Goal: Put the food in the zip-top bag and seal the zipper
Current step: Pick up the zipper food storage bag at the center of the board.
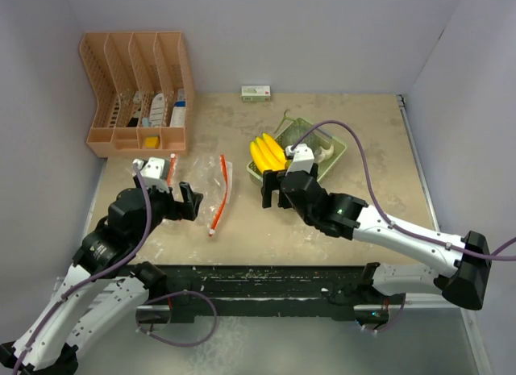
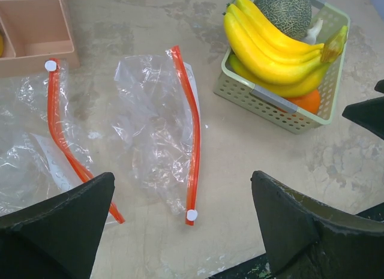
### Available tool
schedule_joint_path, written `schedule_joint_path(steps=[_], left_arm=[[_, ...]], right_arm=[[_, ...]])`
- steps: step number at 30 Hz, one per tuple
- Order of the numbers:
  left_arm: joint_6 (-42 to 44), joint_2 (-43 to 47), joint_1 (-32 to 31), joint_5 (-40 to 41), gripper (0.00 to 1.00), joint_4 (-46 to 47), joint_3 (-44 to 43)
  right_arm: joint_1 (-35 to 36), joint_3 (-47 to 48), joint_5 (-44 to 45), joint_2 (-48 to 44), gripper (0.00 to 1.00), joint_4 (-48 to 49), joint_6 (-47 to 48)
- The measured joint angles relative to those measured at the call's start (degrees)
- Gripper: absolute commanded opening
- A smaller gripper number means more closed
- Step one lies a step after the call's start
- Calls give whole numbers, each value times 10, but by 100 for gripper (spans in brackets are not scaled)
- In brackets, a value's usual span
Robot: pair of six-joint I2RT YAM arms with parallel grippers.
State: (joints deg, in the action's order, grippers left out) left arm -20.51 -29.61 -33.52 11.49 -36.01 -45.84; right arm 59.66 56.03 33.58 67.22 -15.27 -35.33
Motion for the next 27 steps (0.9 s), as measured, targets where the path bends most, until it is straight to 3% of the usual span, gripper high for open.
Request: schedule_joint_path(steps=[11, 17, 27], left_arm=[[0, 6, 0, 0, 99, 1, 7], [0, 7, 0, 0, 99, 2, 7], [0, 9, 0, -5, 99, 3, 8]], right_arm=[[0, -38, -8, -44, 100, 47, 8], [0, -65, -65, -35, 94, 111, 41], [0, -40, -160, 166, 85, 207, 63]])
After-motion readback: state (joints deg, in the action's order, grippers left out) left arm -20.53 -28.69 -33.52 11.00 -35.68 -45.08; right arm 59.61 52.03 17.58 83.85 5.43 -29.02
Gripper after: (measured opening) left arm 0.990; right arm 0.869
